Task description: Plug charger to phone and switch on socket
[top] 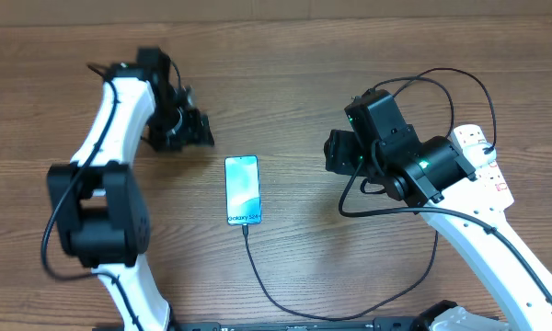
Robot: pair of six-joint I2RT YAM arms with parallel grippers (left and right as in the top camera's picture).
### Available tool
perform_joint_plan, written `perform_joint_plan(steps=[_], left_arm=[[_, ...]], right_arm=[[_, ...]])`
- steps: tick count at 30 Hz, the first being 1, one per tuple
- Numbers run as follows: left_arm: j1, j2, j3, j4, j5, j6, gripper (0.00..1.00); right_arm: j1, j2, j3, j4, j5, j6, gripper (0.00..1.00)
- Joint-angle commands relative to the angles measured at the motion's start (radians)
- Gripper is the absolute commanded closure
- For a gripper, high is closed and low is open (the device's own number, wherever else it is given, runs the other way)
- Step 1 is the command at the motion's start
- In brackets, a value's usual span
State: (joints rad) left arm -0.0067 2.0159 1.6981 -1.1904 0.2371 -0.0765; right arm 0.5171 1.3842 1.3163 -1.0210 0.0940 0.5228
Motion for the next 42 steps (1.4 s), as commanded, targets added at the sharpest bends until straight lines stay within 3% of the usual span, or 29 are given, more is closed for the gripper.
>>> perform_joint_plan(steps=[1, 4, 8, 15, 22, 25, 27, 30, 34, 38, 42], left_arm=[[-0.012, -0.223, 0.077, -0.019, -0.056, -0.052, 0.29], [-0.074, -0.422, 0.077, -0.045, -0.197, -0.077, 0.26], [-0.182, -0.604, 0.077, -0.093, -0.349, -0.113, 0.26], [-0.398, -0.860, 0.054, -0.155, -0.607, -0.241, 0.25], [-0.437, -1.022, -0.117, -0.137, -0.798, -0.298, 0.13], [-0.437, -1.044, -0.235, -0.058, -0.918, -0.295, 0.12], [-0.429, -1.043, -0.276, 0.023, -0.971, -0.254, 0.03], [-0.382, -1.035, -0.316, 0.230, -0.946, -0.145, 0.00], [-0.265, -0.990, -0.319, 0.460, -0.796, -0.019, 0.01], [-0.120, -0.930, -0.319, 0.576, -0.734, 0.049, 0.00], [0.010, -0.872, -0.319, 0.665, -0.734, 0.148, 0.00]], right_arm=[[-0.002, 0.001, 0.013, -0.019, 0.010, 0.001, 0.34], [-0.002, 0.001, 0.013, -0.033, 0.010, 0.001, 0.33], [-0.002, 0.001, 0.013, -0.031, 0.010, 0.001, 0.16], [-0.002, 0.001, 0.013, -0.055, 0.010, 0.000, 0.08], [-0.002, 0.001, 0.013, -0.082, 0.016, 0.000, 0.02], [-0.002, -0.011, 0.013, -0.113, 0.077, 0.001, 0.00], [-0.002, -0.026, 0.013, -0.135, 0.104, 0.001, 0.00], [-0.002, -0.060, 0.013, -0.149, 0.134, 0.001, 0.00], [-0.002, -0.109, 0.013, -0.169, 0.135, 0.001, 0.00], [-0.002, -0.148, 0.013, -0.222, 0.178, 0.011, 0.00], [-0.002, -0.194, 0.013, -0.283, 0.219, 0.142, 0.00]])
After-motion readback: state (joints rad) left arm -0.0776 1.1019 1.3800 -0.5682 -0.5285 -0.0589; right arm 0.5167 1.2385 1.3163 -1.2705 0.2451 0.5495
